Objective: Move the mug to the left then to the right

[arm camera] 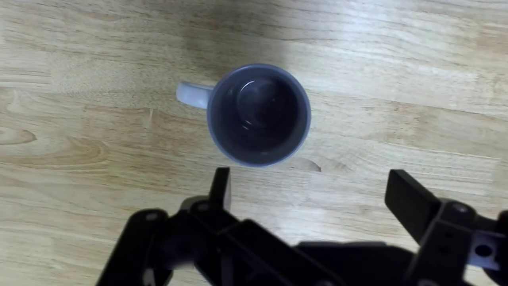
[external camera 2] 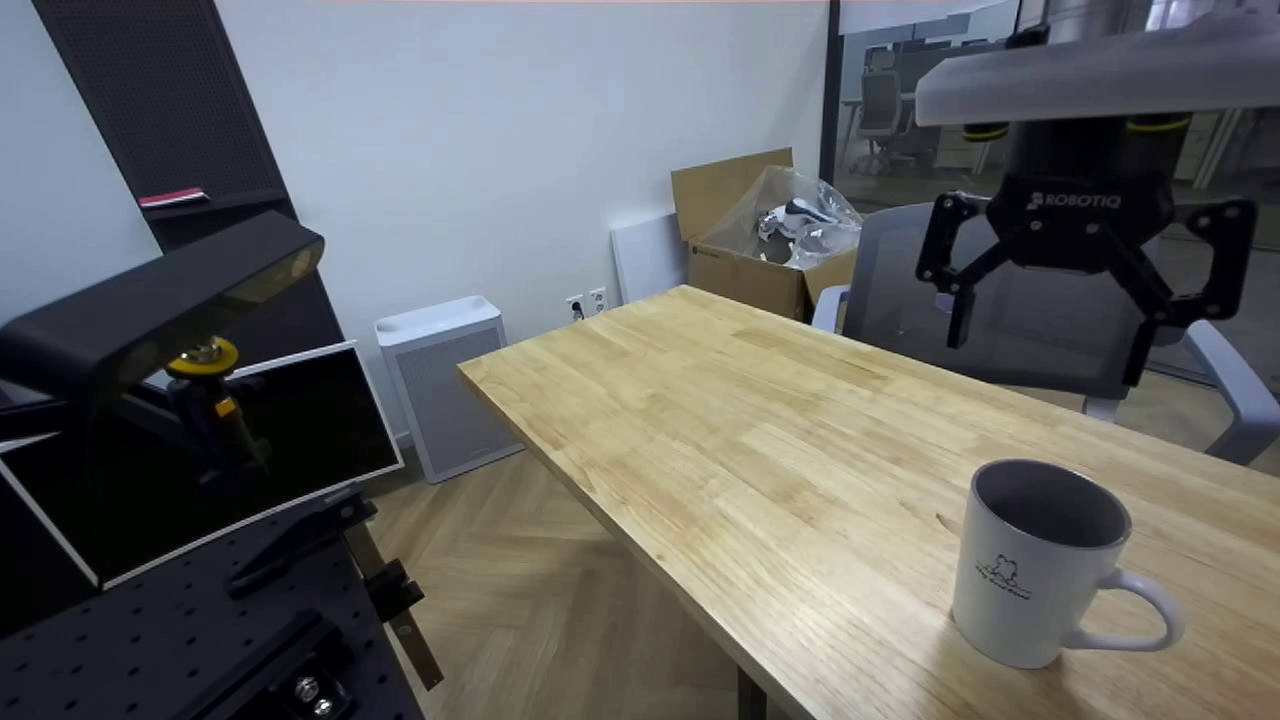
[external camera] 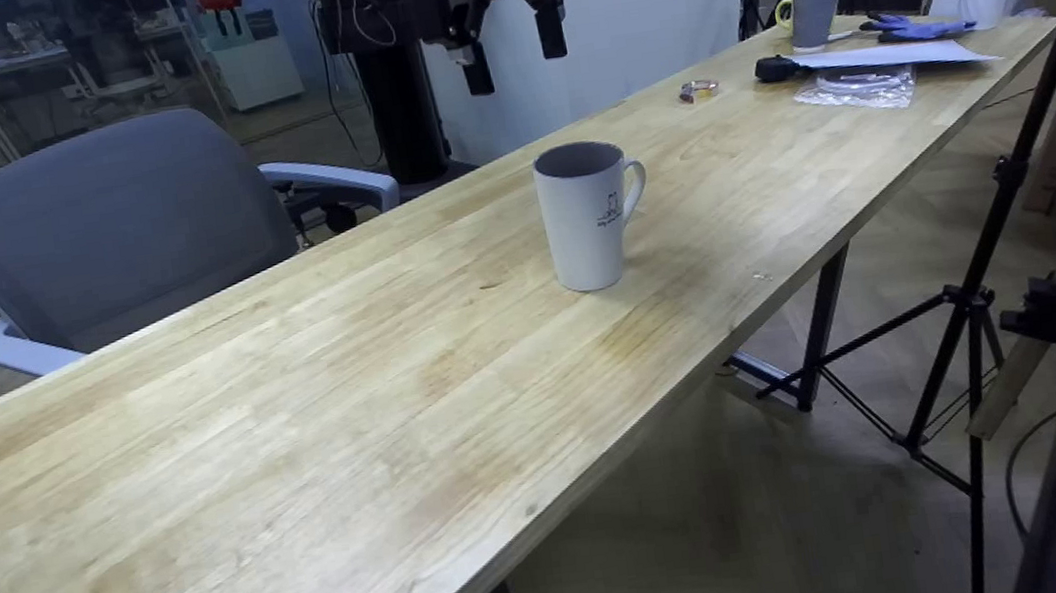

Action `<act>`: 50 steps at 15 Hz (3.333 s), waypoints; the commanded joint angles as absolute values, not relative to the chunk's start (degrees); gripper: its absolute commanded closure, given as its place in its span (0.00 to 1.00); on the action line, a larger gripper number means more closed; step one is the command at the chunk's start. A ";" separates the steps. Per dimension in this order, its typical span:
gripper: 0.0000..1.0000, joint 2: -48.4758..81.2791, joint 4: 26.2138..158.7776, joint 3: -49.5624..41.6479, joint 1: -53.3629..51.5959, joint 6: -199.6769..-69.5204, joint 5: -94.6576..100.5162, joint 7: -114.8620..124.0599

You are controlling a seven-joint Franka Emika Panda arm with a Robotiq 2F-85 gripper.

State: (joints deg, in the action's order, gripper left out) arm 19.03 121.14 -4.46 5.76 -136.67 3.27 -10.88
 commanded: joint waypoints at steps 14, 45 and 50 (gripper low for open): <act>0.00 24.80 119.93 -4.57 5.00 -136.55 5.66 -8.68; 0.25 33.29 119.73 -5.20 2.07 -144.46 8.26 -3.29; 0.61 33.41 119.84 -4.95 2.23 -144.47 8.07 -3.82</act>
State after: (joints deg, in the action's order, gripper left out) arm 33.35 120.21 -4.95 2.53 -144.29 7.80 -5.32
